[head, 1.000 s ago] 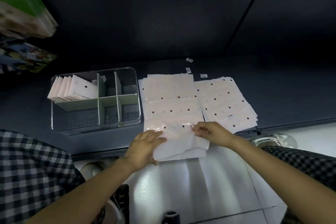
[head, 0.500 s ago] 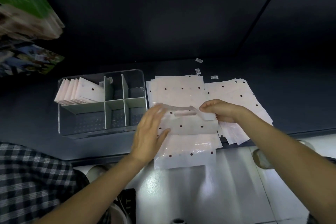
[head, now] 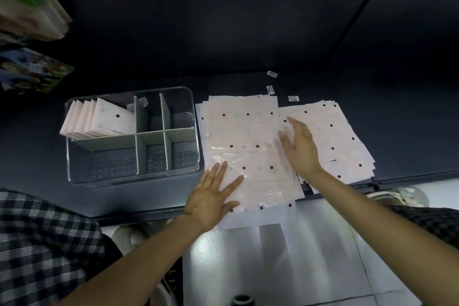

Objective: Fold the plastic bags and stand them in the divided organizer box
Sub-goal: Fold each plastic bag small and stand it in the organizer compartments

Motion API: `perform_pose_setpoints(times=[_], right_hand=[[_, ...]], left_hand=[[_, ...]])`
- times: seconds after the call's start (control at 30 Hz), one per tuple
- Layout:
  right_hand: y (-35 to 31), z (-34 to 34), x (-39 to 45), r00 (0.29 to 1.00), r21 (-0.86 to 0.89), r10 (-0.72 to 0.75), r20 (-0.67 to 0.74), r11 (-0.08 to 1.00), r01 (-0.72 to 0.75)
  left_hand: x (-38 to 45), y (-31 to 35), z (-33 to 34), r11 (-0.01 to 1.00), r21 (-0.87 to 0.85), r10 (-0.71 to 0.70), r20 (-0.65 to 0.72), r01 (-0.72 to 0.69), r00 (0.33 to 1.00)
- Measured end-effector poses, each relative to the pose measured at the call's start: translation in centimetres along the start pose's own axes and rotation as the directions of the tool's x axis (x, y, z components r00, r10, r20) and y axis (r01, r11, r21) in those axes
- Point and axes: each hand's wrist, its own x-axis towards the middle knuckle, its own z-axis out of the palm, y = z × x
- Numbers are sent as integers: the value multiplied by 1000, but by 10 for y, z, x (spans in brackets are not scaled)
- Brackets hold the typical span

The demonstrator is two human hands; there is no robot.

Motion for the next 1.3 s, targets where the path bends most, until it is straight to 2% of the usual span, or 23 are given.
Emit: perform_pose_setpoints(times=[0.07,0.13,0.2,0.27,0.37,0.5,0.6,0.67,0.77,0.9,1.03,1.17,1.23,1.3], right_hand=[[-1,12,-26,954,-209,-238,185,939,274],[0,26,-57,817,-316,-404,412,778,544],[6,37,-81,700,-377,-450,554,614,693],[18,38,-92,692,-441,-367,621,566,696],[39,20,-94,718,-491,-291,632,567,662],[58,-10,-94,735,-539,-228,638,549,638],[61,-23,-97,740,-567,-182,647,534,627],[54,-23,-95,774,-557,-186,606,595,579],[33,-17,-85,855,-530,-250,454,696,485],[11,-2,-69,897,-519,-272,348,741,426],[3,10,-62,883,-531,-260,392,719,447],[-2,6,-61,848,-627,-320,422,573,528],[-1,7,-57,840,-581,-316,441,614,535],[5,3,-50,849,-499,-281,448,709,498]], left_hand=[[1,1,-1,1000,-9,-16,1,16,1000],[2,3,-2,1000,-10,-25,-2,25,1000],[3,2,-3,1000,-5,-16,6,16,1000],[1,-3,-5,1000,-7,9,11,-9,1000],[-9,-19,-9,999,-29,44,37,-43,998],[-21,-32,-15,995,-95,22,88,-13,996],[-27,-37,-20,992,-125,2,76,8,997],[-30,-39,-22,991,-135,-14,60,22,998],[-33,-36,-25,983,-177,-49,26,53,998],[-35,-29,-26,978,-195,-77,-4,74,997],[-31,-22,-31,977,-207,-73,-122,47,990],[-21,-15,-36,962,-269,-17,-223,-44,975],[-16,-13,-38,954,-292,0,-242,-73,970],[-12,-11,-44,948,-307,5,-257,-87,966]])
